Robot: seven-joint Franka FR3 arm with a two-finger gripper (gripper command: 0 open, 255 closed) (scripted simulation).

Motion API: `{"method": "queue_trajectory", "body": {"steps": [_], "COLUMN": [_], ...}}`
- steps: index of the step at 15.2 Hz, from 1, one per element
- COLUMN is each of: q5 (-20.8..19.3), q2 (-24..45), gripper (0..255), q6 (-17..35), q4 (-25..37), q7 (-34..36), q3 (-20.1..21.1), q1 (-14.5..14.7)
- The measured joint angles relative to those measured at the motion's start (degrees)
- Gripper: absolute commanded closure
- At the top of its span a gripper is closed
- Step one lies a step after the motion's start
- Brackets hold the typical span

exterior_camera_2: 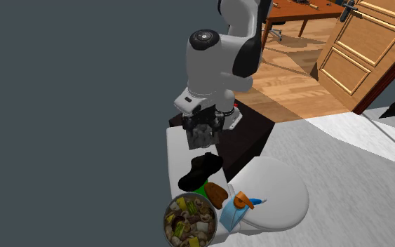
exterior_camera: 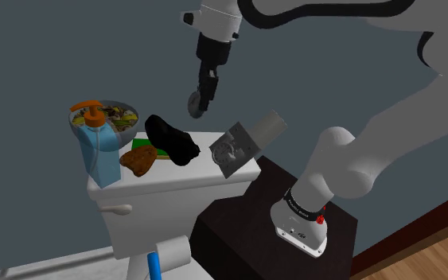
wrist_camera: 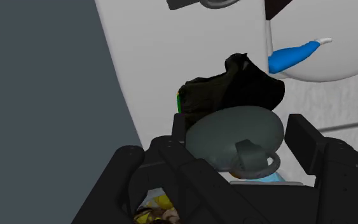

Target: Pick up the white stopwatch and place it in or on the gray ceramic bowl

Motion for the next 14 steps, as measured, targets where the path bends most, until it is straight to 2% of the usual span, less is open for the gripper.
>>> {"method": "queue_trajectory", "body": {"steps": [8, 14], "q5": [-1.5, -3.4], "q2": [19.0, 33.0], "gripper": [255, 255], "q6": [0.1, -3.6], "q4": [18.9, 36.5], "q7": [3.1, 5.8], "q3": [2.0, 3.1], "q1": [0.3, 1.6]}}
